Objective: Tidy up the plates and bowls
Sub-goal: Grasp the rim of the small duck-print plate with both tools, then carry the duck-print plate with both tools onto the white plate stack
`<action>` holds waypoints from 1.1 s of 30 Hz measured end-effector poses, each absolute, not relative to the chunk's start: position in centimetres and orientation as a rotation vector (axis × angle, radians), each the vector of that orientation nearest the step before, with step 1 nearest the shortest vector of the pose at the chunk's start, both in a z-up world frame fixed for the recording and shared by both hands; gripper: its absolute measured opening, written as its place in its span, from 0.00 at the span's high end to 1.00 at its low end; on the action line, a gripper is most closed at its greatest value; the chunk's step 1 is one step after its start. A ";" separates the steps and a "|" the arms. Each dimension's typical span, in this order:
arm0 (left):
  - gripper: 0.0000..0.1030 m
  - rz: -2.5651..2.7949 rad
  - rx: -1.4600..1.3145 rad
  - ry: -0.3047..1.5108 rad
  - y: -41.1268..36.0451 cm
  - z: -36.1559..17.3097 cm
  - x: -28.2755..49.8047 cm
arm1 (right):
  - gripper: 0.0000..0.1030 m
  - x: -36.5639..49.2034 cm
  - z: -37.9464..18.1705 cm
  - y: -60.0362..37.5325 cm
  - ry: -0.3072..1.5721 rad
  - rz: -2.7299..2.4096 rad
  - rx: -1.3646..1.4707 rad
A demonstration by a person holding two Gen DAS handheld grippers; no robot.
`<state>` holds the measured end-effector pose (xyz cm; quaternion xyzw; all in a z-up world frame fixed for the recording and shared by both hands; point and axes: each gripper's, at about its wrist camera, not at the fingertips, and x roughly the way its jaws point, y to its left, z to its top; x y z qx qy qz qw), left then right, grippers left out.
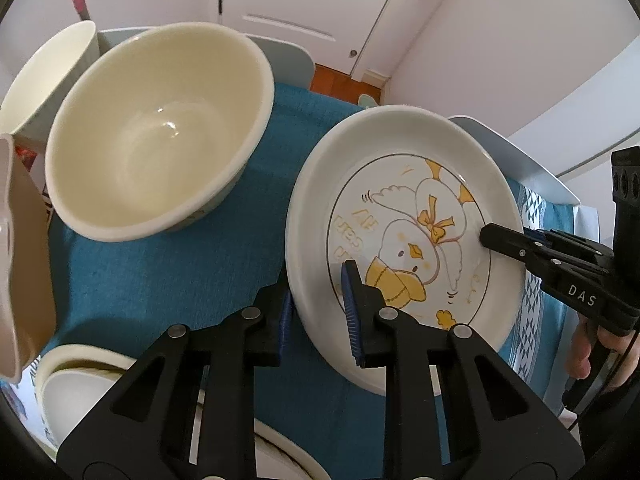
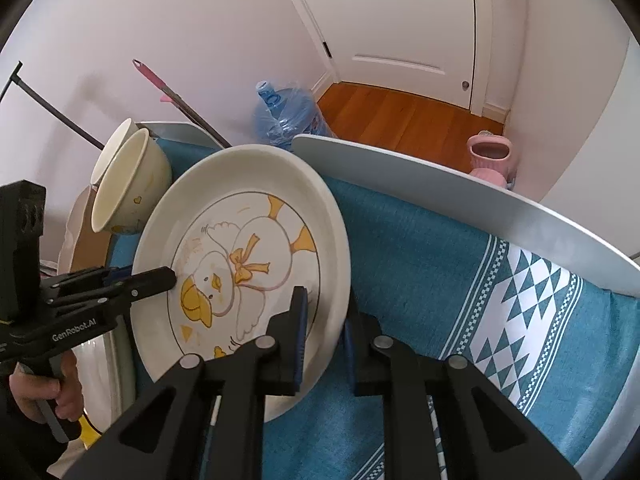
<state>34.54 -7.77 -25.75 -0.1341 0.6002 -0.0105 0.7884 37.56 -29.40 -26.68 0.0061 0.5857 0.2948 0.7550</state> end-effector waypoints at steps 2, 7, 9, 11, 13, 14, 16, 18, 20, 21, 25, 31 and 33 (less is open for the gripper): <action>0.80 -0.025 -0.262 1.277 -8.0 -24.9 34.4 | 0.85 37.4 -26.3 -29.7 1.272 0.641 0.029; 0.80 -0.030 -0.249 1.245 -8.9 -23.4 33.9 | 0.85 36.7 -24.5 -30.2 1.239 0.635 0.038; 0.80 -0.034 -0.253 1.223 -9.0 -22.3 33.4 | 0.85 36.0 -23.1 -30.2 1.206 0.636 0.013; 0.80 -0.034 -0.254 1.193 -8.9 -20.7 32.7 | 0.85 35.3 -21.5 -30.2 1.174 0.638 -0.009; 0.80 -0.034 -0.259 1.160 -8.3 -18.8 31.7 | 0.85 34.4 -19.6 -30.2 1.134 0.647 -0.017; 0.80 -0.033 -0.256 1.140 -8.1 -17.6 31.1 | 0.85 33.8 -18.5 -30.1 1.112 0.651 -0.023; 0.80 -0.028 -0.248 1.101 -7.6 -15.2 29.7 | 0.85 32.6 -16.3 -29.6 1.070 0.657 -0.036; 0.80 -0.025 -0.241 1.070 -6.7 -13.2 28.3 | 0.85 31.2 -14.4 -29.0 1.034 0.665 -0.043; 0.80 -0.025 -0.234 1.043 -5.2 -11.4 26.5 | 0.85 29.5 -12.6 -28.2 0.998 0.673 -0.046; 0.80 -0.024 -0.229 1.034 -4.7 -10.9 25.7 | 0.85 28.9 -12.1 -27.7 0.988 0.674 -0.045; 0.80 -0.033 -0.207 1.023 -2.1 -9.6 22.4 | 0.85 25.4 -10.8 -25.4 0.970 0.667 -0.052; 0.80 -0.082 -0.162 1.085 1.7 -11.8 18.6 | 0.85 19.6 -13.2 -22.4 1.020 0.612 -0.002; 0.80 -0.106 -0.154 1.114 2.6 -13.4 17.9 | 0.85 18.4 -14.6 -21.8 1.045 0.587 0.022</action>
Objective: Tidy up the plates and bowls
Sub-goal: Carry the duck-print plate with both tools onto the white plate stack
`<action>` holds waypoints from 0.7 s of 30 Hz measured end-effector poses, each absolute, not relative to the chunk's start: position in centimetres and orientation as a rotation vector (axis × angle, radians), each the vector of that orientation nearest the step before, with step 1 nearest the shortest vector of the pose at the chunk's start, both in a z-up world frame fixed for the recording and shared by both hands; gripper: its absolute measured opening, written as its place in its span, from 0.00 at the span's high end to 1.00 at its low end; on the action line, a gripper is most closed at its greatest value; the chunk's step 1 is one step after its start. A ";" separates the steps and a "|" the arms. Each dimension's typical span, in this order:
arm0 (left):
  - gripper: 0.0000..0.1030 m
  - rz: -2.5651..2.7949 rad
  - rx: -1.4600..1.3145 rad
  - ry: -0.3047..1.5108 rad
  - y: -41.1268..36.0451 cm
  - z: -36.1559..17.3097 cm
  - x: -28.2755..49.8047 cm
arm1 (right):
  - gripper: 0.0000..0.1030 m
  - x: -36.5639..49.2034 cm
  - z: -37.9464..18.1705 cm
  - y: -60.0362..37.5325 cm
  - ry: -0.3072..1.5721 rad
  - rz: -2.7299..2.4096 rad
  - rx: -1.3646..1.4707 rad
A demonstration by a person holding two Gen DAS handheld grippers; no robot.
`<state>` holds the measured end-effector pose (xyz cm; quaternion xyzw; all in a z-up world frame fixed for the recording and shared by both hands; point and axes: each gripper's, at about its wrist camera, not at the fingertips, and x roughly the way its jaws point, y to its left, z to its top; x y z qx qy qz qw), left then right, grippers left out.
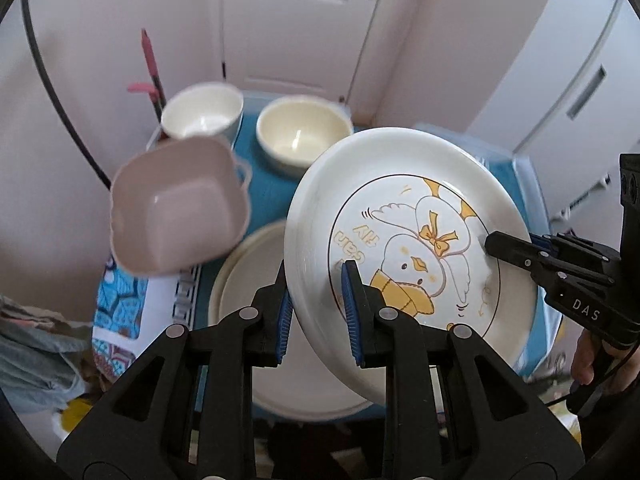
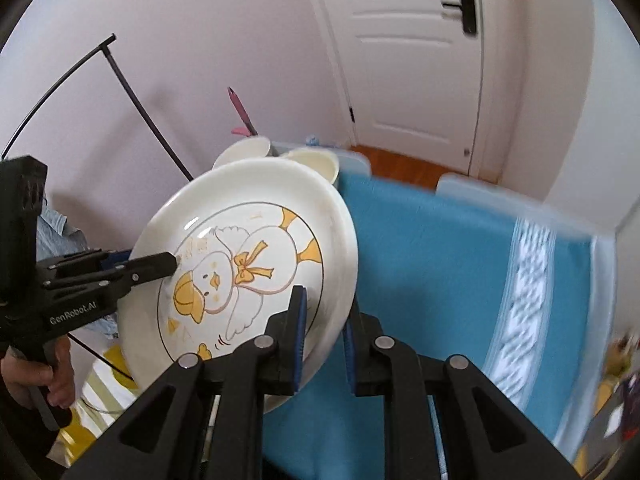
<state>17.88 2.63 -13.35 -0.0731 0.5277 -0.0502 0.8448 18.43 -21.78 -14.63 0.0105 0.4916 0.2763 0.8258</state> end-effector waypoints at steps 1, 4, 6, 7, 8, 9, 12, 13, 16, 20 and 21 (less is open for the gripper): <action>0.80 -0.117 -0.148 1.129 3.1 -14.3 17.5 | 0.85 17.9 -15.4 -21.5 1.057 0.574 0.028; 0.80 -0.151 -0.148 1.167 4.1 -16.7 17.0 | 0.85 16.5 -17.6 -20.5 1.095 0.531 0.040; 0.80 -0.181 -0.152 1.190 4.4 -18.3 16.8 | 0.85 16.0 -18.9 -20.1 1.110 0.504 0.044; 0.80 -0.189 -0.155 1.198 4.6 -18.9 16.9 | 0.85 15.7 -19.3 -19.8 1.113 0.494 0.043; 0.80 -0.199 -0.160 1.209 4.7 -19.7 17.1 | 0.85 15.6 -19.9 -19.6 1.119 0.481 0.045; 0.80 -0.207 -0.164 1.218 4.9 -20.4 17.2 | 0.85 15.5 -20.3 -19.4 1.125 0.472 0.047; 0.80 -0.227 -0.166 1.232 5.6 -21.9 17.6 | 0.85 15.2 -21.0 -18.8 1.127 0.444 0.034; 0.80 -0.230 -0.165 1.235 5.7 -22.2 17.7 | 0.85 15.2 -21.1 -18.5 1.125 0.436 0.027; 0.80 -0.229 -0.133 1.246 5.9 -22.8 17.7 | 0.85 14.6 -21.1 -17.7 1.115 0.419 0.002; 0.80 -0.225 -0.048 1.252 5.3 -23.1 17.5 | 0.85 14.4 -20.8 -16.8 1.091 0.402 -0.055; 0.80 -0.225 -0.032 1.248 5.2 -23.1 17.5 | 0.85 14.4 -20.9 -16.7 1.089 0.398 -0.059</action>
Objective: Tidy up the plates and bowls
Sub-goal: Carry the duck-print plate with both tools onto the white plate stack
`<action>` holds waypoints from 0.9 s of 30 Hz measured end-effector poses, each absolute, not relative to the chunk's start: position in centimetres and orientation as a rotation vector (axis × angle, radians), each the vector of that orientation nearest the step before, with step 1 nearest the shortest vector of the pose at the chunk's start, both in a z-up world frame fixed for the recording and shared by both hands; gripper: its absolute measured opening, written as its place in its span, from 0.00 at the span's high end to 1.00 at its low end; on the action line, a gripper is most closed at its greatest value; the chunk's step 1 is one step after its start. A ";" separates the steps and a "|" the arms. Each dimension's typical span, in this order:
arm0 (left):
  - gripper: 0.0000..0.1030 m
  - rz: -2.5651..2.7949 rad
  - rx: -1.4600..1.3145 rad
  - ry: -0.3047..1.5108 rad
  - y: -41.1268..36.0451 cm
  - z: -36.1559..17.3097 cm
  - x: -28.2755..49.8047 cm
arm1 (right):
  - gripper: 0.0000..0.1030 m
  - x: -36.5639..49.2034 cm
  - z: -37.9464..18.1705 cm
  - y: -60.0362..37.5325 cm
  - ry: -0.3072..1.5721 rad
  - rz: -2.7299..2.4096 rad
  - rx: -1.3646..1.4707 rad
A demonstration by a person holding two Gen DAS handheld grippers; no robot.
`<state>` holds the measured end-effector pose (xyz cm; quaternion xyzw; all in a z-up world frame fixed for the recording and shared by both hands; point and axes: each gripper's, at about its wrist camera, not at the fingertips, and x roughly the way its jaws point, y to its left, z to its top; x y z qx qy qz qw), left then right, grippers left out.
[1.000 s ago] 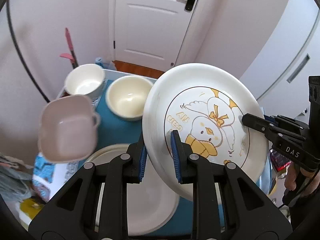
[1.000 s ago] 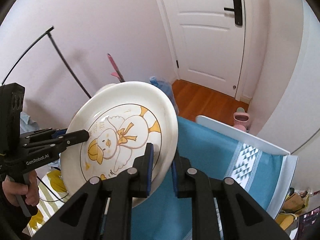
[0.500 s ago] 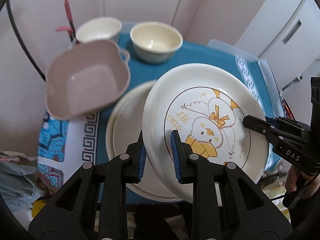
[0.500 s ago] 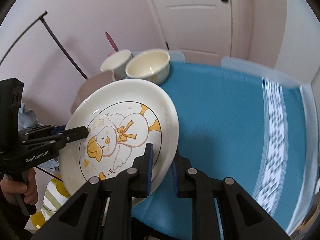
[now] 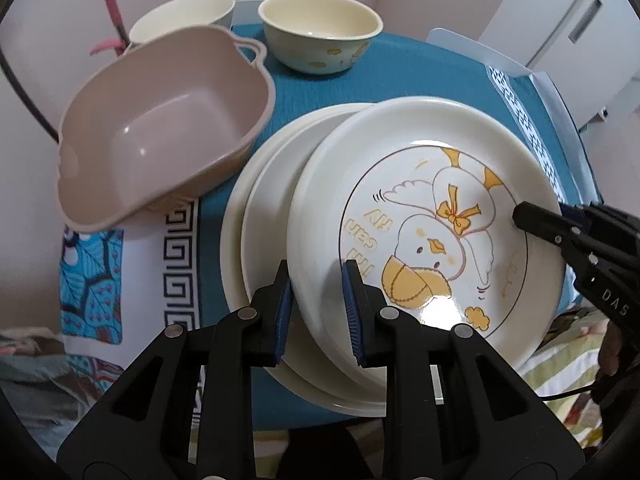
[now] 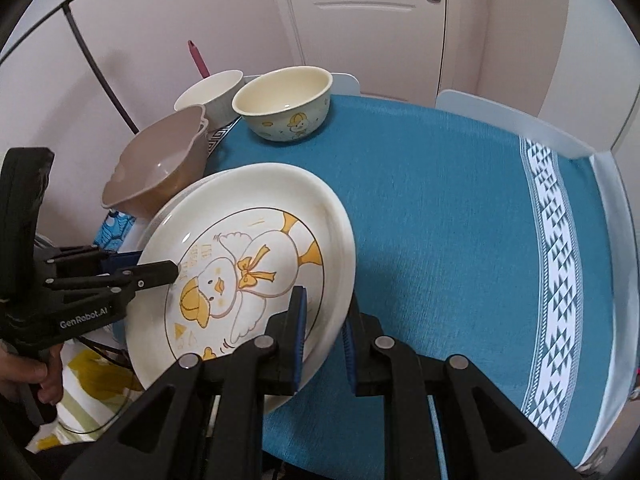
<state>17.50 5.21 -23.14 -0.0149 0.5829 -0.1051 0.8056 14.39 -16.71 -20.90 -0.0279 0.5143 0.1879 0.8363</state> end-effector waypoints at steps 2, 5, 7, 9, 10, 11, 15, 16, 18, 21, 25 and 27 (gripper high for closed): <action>0.80 -0.222 0.007 1.241 4.9 -23.1 17.4 | 0.85 14.6 -21.0 -16.8 1.083 0.392 -0.053; 0.80 -0.200 0.094 1.232 4.2 -22.9 17.5 | 0.85 14.6 -21.2 -16.6 1.090 0.383 -0.052; 0.80 -0.179 0.163 1.224 3.7 -22.8 17.5 | 0.85 14.6 -21.4 -16.2 1.094 0.380 -0.065; 0.80 -0.164 0.208 1.218 3.4 -22.7 17.5 | 0.85 14.7 -21.7 -15.9 1.101 0.373 -0.072; 0.80 -0.157 0.236 1.214 3.1 -22.7 17.5 | 0.85 14.7 -21.9 -15.8 1.107 0.371 -0.067; 0.80 -0.154 0.252 1.212 3.0 -22.7 17.5 | 0.85 14.8 -22.0 -15.8 1.115 0.368 -0.065; 0.80 -0.145 0.306 1.203 2.5 -22.5 17.5 | 0.85 14.7 -22.3 -15.7 1.128 0.364 -0.072; 0.80 -0.146 0.312 1.203 2.6 -22.5 17.4 | 0.85 14.7 -22.3 -15.7 1.129 0.362 -0.072; 0.80 -0.151 0.320 1.203 2.6 -22.4 17.4 | 0.85 14.7 -22.3 -15.7 1.133 0.360 -0.072; 0.80 -0.154 0.337 1.202 2.5 -22.3 17.3 | 0.85 14.7 -22.3 -15.6 1.139 0.351 -0.066; 0.80 -0.162 0.348 1.200 2.4 -22.3 17.1 | 0.85 14.7 -22.3 -15.5 1.142 0.333 -0.065; 0.80 -0.168 0.351 1.198 2.5 -22.3 17.0 | 0.85 14.8 -22.3 -15.6 1.146 0.328 -0.059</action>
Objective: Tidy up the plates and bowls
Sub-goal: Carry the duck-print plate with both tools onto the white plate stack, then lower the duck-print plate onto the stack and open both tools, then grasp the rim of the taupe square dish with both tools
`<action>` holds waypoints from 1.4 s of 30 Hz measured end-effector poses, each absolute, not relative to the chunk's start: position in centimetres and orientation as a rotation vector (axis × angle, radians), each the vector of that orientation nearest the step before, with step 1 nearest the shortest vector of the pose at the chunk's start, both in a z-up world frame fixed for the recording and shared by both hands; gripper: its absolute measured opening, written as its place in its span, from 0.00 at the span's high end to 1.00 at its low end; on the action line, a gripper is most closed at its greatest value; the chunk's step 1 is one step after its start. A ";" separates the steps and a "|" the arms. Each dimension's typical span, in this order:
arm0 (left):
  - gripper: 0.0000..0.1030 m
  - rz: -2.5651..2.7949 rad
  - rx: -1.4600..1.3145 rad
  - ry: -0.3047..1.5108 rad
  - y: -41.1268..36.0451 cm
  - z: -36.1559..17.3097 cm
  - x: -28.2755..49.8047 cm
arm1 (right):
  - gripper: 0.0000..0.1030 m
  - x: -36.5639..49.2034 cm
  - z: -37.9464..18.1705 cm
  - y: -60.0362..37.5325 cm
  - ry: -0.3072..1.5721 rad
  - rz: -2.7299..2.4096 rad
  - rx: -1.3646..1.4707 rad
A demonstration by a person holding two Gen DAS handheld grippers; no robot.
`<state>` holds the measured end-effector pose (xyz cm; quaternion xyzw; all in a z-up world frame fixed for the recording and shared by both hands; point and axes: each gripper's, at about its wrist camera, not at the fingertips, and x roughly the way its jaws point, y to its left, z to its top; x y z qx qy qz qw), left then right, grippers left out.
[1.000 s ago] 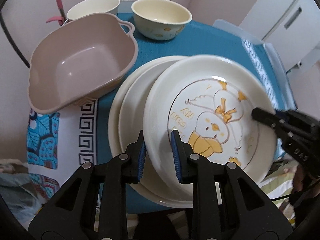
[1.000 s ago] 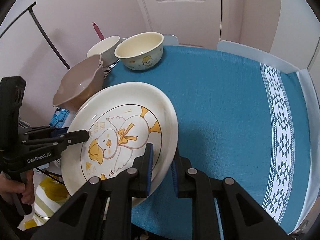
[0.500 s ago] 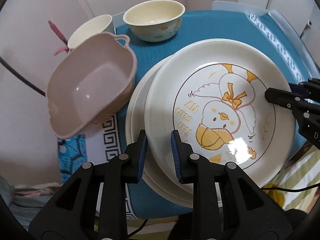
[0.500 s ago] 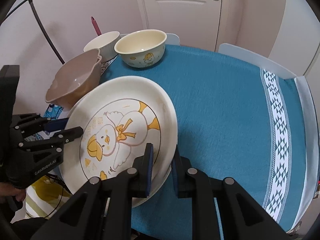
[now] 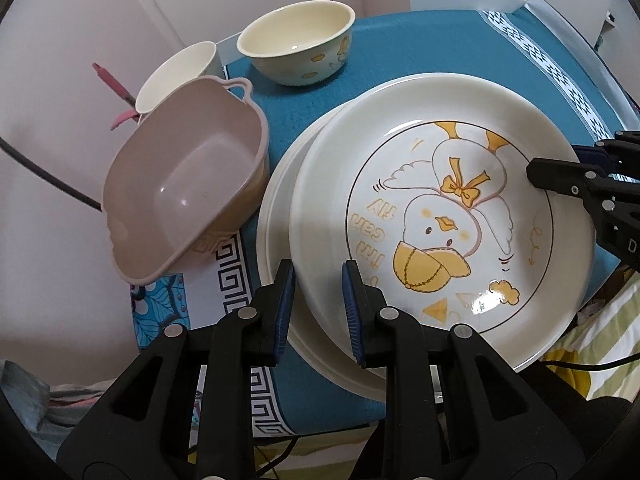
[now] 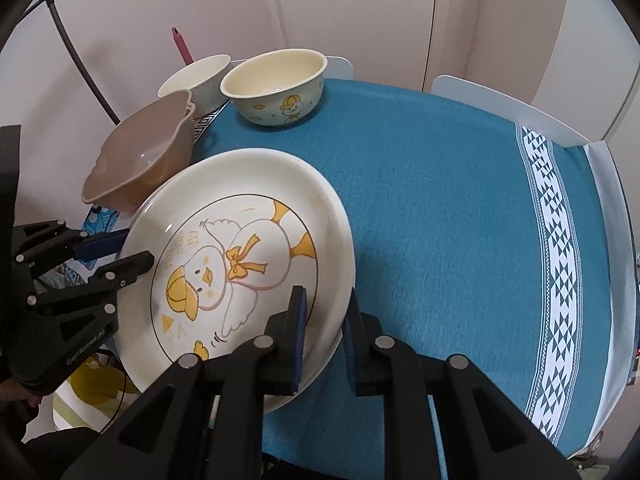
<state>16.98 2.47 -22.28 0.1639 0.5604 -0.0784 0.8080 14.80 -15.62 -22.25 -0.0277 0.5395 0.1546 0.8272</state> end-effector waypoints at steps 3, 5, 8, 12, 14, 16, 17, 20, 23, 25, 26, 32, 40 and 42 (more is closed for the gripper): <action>0.80 -0.169 0.371 1.193 2.4 -22.1 16.7 | 0.85 14.9 -22.2 -15.6 1.154 0.316 -0.058; 0.80 -0.163 0.387 1.182 2.4 -21.8 16.5 | 0.85 14.9 -22.2 -15.4 1.157 0.308 -0.069; 0.80 -0.145 0.410 1.171 2.6 -21.7 16.2 | 0.85 14.9 -22.2 -15.2 1.156 0.301 -0.080; 0.80 -0.157 0.373 1.175 3.1 -21.6 16.3 | 0.85 14.8 -22.3 -15.1 1.154 0.297 -0.077; 0.80 -0.158 0.370 1.175 3.1 -21.5 16.3 | 0.85 14.8 -22.3 -15.1 1.156 0.299 -0.073; 0.80 -0.164 0.355 1.178 3.3 -21.2 16.2 | 0.85 14.8 -22.3 -15.2 1.164 0.304 -0.060; 0.80 -0.171 0.343 1.177 3.3 -20.8 16.3 | 0.85 14.9 -22.1 -15.4 1.167 0.307 -0.047; 0.79 -0.175 0.289 1.155 3.6 -18.9 16.5 | 0.85 15.3 -20.6 -15.8 1.157 0.323 -0.005; 0.69 -0.142 0.210 1.112 4.9 -16.5 17.4 | 0.84 16.4 -18.2 -15.8 1.116 0.354 0.009; 0.28 -0.098 0.169 1.085 5.8 -15.2 18.0 | 0.65 17.1 -16.6 -15.5 1.083 0.383 0.015; 0.17 -0.067 0.150 1.061 6.4 -14.5 18.3 | 0.34 17.5 -15.8 -15.4 1.059 0.402 0.025; 0.02 0.073 0.064 1.008 10.4 -12.1 19.6 | 0.01 19.2 -12.3 -14.0 0.925 0.505 0.035; 0.03 0.113 -0.205 1.042 18.1 -13.3 20.5 | 0.01 23.4 -11.7 -8.0 1.029 0.584 -0.092; 0.03 0.114 -0.251 1.073 19.4 -14.8 20.9 | 0.01 24.4 -13.2 -6.1 1.082 0.634 -0.089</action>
